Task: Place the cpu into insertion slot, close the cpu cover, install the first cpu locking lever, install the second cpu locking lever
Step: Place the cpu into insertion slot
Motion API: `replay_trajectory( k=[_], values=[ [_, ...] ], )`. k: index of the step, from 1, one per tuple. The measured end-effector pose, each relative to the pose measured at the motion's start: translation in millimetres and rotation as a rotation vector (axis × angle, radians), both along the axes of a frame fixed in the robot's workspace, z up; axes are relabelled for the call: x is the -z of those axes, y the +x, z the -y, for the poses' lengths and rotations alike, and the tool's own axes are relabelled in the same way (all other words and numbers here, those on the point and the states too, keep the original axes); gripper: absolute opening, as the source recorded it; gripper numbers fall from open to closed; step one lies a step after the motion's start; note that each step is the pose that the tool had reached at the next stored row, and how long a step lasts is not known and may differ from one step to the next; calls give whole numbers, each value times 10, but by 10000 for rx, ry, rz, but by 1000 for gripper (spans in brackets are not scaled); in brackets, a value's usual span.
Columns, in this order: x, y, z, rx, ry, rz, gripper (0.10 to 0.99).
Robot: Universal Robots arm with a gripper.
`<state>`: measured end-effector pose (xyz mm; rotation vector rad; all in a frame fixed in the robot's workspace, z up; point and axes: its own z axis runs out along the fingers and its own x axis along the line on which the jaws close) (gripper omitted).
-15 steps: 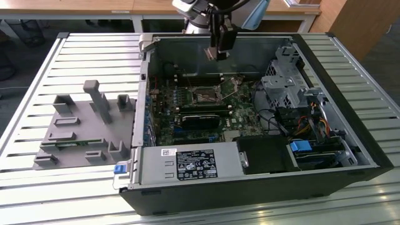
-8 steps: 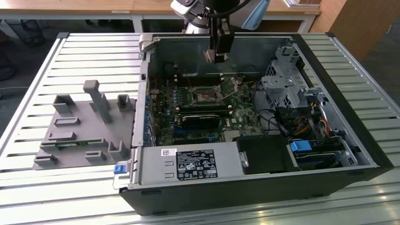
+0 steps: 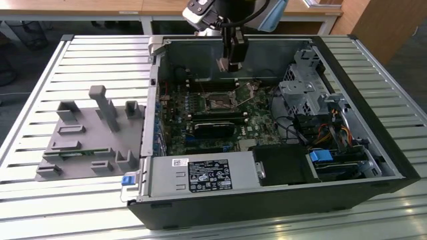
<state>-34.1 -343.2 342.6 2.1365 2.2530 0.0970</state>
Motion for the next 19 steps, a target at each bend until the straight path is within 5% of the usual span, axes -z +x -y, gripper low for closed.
replay_trajectory(
  k=[19],
  values=[
    [222, 0, 0, 0, 12, -1, 525]
  ],
)
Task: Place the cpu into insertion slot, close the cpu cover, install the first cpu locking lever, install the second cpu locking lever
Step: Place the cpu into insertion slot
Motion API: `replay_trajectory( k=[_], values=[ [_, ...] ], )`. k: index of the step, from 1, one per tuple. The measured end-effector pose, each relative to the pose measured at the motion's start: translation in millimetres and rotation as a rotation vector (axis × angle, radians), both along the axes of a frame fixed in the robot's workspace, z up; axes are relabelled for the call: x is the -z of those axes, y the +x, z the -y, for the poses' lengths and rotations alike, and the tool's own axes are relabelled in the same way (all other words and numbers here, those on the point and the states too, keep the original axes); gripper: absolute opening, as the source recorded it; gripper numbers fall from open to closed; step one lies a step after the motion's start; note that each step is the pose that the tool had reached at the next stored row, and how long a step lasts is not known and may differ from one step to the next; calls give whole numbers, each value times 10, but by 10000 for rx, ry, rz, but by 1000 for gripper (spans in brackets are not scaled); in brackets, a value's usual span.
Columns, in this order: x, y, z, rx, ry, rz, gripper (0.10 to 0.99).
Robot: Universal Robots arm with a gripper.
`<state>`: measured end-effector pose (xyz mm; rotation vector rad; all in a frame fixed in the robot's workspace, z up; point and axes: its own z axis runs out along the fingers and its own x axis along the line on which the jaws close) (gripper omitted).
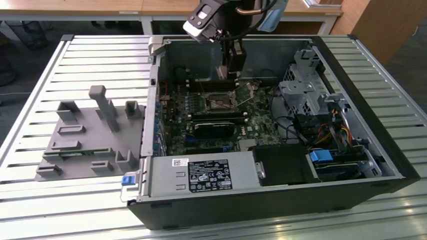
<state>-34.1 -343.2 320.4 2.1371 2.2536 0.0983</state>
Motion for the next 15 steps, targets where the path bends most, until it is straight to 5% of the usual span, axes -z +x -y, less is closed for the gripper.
replay_trajectory(
  k=[15],
  values=[
    [103, 0, 0, 0, -1, -1, 525]
  ],
)
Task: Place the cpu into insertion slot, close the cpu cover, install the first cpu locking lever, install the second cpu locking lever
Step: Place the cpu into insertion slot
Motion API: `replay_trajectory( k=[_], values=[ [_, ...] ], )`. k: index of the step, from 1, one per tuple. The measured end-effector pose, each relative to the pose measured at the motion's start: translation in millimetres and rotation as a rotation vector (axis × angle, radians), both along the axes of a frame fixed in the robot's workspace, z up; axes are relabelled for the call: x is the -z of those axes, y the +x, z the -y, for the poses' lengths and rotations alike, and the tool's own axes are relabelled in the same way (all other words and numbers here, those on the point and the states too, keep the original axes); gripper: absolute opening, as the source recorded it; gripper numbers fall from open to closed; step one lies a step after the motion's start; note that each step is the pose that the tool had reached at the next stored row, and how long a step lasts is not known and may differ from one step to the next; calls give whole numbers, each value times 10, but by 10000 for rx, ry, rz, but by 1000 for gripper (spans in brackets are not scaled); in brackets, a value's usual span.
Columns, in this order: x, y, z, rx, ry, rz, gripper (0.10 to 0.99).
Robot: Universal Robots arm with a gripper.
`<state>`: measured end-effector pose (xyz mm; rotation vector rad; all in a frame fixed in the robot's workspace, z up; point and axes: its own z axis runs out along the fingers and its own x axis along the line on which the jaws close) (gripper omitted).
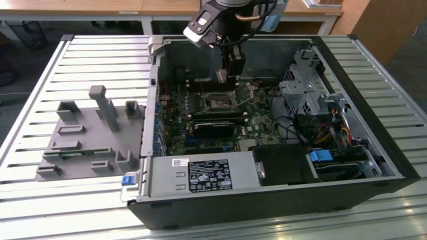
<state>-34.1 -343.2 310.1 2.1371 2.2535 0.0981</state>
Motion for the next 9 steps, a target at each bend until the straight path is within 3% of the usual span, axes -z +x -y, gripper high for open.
replay_trajectory(
  k=[9],
  values=[
    [38, 0, 0, 0, 0, 0, 525]
  ],
)
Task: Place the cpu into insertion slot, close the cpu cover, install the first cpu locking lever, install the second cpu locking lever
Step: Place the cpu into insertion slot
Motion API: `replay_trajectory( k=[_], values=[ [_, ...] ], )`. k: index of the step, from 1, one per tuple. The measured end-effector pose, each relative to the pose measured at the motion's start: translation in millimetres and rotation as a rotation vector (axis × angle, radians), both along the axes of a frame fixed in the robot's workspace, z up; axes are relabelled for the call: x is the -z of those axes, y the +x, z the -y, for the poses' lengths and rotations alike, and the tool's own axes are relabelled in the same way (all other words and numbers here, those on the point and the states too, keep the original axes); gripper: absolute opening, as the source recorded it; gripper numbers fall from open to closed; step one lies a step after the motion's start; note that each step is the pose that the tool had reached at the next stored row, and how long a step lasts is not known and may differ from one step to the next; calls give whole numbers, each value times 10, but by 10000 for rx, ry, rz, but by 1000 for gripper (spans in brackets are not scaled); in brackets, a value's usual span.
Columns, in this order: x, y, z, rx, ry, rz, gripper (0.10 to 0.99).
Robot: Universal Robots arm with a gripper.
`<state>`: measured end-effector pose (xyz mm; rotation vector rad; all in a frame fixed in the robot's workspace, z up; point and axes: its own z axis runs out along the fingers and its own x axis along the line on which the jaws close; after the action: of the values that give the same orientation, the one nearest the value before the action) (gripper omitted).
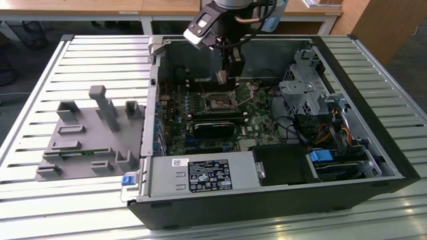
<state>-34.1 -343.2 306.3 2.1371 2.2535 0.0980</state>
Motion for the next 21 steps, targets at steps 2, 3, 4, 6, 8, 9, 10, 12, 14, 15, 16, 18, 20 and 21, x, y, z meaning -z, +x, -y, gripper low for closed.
replay_trajectory(
  k=[2, 3, 4, 6, 8, 9, 10, 12, 14, 15, 16, 18, 20, 21],
  values=[
    [7, 0, 0, 0, 0, 0, 525],
    [11, 0, 0, 0, 0, 0, 525],
    [15, 0, 0, 0, 1, 1, 525],
    [22, 0, 0, 0, 1, 1, 525],
    [29, 0, 0, 0, 0, 1, 525],
    [33, 0, 0, 0, 1, 0, 525],
    [37, 0, 0, 0, 1, 0, 525],
    [43, 0, 0, 0, 0, 0, 525],
    [50, 0, 0, 0, 1, 0, 525],
    [53, 0, 0, 0, 0, 0, 525],
    [56, 0, 0, 0, 0, 0, 525],
    [64, 0, 0, 0, 1, 0, 525],
    [72, 0, -1, 0, 1, 1, 525],
    [77, 0, -1, 0, 1, 1, 525]
  ],
)
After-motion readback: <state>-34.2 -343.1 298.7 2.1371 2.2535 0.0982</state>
